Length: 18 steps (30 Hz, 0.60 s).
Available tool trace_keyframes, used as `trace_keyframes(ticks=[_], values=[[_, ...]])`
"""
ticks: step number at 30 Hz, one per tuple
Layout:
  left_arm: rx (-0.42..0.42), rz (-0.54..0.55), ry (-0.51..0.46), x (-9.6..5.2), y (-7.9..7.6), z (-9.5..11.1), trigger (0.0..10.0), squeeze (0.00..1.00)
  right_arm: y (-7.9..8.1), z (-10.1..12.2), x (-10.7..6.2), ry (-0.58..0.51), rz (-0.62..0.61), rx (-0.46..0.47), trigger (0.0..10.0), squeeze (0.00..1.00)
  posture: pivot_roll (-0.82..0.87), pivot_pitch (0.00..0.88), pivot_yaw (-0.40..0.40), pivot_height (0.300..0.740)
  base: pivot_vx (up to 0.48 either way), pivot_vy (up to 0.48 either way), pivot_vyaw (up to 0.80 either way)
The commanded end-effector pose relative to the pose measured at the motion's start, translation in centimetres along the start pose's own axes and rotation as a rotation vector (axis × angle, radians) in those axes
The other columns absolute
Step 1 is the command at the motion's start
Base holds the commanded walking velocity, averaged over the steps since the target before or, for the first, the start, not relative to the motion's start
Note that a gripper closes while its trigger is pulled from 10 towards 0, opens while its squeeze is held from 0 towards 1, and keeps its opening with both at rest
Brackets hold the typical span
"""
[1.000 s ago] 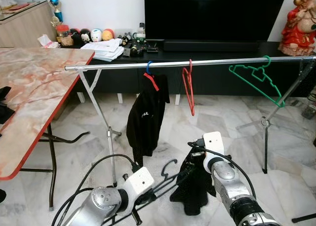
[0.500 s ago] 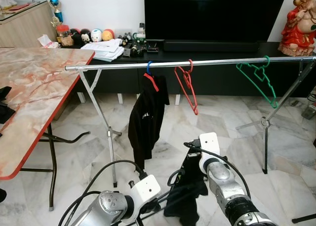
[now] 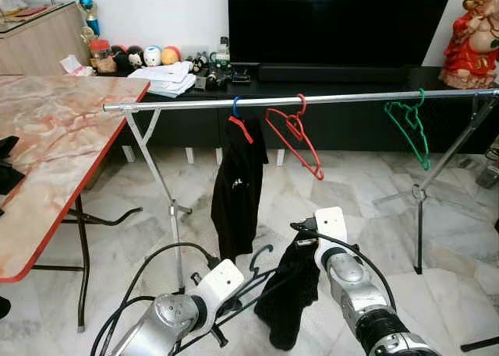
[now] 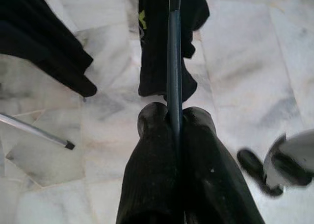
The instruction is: Hang hanger
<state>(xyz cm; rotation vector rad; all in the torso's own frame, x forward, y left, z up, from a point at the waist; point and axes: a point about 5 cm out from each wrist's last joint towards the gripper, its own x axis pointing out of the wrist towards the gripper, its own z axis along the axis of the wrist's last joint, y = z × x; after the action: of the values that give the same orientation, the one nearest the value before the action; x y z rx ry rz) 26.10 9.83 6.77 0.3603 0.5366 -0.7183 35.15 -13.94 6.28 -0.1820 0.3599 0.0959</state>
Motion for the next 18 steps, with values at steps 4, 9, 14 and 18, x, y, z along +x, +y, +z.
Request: trace_keyframes(ticks=[4, 9, 14, 18], values=[[-0.035, 0.049, -0.076, -0.4, 0.9, 0.9, 10.0, 0.00, -0.3, 0.1, 0.1, 0.005, -0.004, -0.013, 10.0, 0.00, 0.04, 0.000, 0.009, 0.740, 0.000, 0.000, 0.00], [-0.022, 0.012, -0.087, -0.6, 0.6, 1.1, 10.0, 0.00, -0.6, 0.2, 0.1, 0.005, -0.008, -0.039, 10.0, 0.00, 0.04, 0.000, 0.006, 0.740, 0.000, 0.000, 0.00], [0.005, 0.020, -0.055, -0.8, 0.7, 0.8, 10.0, 0.00, -1.4, 0.4, 0.1, 0.008, -0.038, -0.090, 10.0, 0.00, 0.05, 0.000, 0.000, 0.740, 0.000, 0.000, 0.00], [-0.018, 0.058, -0.060, -0.9, 1.1, 0.5, 10.0, 0.00, -1.7, 0.5, 0.2, 0.008, -0.044, -0.112, 10.0, 0.00, 0.06, 0.000, -0.005, 0.740, 0.000, 0.000, 0.00]])
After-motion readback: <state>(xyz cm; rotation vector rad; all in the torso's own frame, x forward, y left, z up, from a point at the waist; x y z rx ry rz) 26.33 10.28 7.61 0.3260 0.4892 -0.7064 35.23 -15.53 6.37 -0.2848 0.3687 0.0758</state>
